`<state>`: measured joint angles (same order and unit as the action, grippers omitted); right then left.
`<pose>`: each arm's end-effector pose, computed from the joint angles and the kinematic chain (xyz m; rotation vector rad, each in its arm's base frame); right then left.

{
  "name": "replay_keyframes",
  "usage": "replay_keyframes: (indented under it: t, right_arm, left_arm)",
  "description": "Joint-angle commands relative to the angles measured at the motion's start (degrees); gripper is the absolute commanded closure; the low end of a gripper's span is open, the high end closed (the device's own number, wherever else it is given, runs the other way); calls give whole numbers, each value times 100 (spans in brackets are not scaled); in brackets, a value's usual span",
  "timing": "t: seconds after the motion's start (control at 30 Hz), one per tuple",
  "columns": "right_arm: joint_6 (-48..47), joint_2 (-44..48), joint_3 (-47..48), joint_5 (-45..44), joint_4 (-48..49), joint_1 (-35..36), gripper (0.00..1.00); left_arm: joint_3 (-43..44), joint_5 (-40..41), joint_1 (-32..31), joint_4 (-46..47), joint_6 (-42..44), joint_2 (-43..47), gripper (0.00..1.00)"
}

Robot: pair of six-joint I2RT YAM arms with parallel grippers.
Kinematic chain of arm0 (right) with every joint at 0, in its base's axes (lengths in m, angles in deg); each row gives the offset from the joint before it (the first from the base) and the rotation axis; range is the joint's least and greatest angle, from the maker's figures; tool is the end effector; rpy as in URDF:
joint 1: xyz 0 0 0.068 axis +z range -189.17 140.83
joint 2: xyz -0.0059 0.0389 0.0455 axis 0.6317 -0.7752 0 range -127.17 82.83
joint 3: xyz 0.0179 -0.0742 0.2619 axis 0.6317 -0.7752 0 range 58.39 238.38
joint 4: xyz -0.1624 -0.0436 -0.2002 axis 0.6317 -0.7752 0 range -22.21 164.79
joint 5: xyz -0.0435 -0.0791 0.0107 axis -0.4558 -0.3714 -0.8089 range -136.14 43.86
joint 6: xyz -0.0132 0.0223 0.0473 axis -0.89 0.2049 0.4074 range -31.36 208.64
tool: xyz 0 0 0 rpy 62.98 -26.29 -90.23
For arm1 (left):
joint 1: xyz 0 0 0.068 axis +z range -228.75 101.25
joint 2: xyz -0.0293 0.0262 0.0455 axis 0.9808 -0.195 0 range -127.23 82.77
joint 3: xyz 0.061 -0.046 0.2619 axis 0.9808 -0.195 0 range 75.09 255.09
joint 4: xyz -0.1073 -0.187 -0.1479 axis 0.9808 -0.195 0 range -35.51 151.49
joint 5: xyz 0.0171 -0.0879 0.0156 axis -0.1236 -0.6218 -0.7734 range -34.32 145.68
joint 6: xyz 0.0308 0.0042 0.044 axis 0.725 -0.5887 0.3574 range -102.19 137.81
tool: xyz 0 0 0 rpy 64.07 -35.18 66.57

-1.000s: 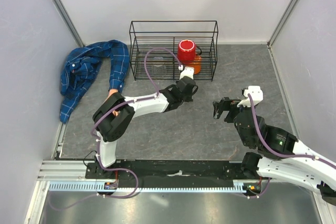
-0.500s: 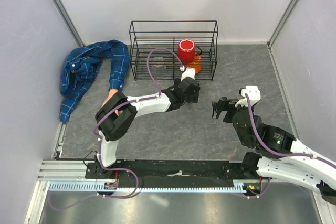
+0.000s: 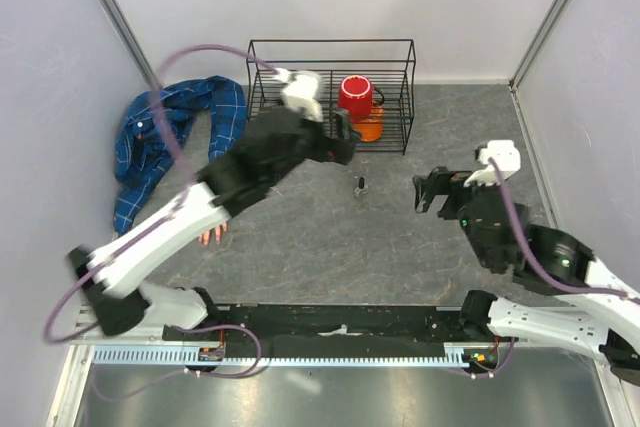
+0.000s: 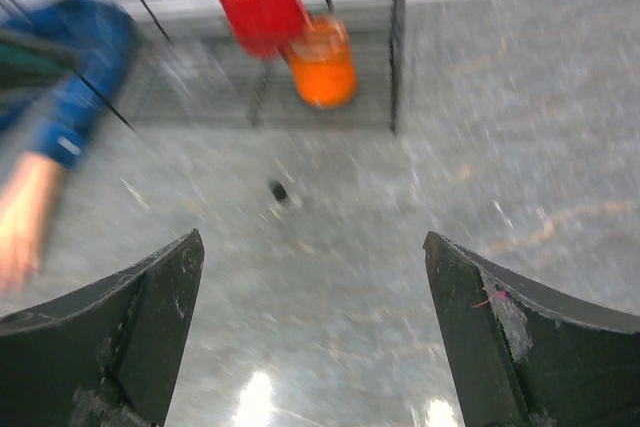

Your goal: Paint the nails

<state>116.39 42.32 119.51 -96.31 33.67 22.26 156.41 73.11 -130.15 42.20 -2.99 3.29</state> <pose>0.0805 0.0907 0.3934 0.0360 1.8046 0.2635 0.2065 -0.2417 0.4086 0.2935 1.8796 -0.5834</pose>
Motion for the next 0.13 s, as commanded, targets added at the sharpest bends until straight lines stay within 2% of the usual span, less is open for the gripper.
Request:
replay_keyframes:
  t: [0.0, 0.1]
  right_arm:
    - [-488, -79, 1267, -98, -317, 1, 2]
    - [-883, -272, 2154, 16, -343, 1, 2]
  left_arm:
    - [367, -801, -20, -488, 682, 1530, 0]
    - [463, -934, -20, -523, 761, 2294, 0]
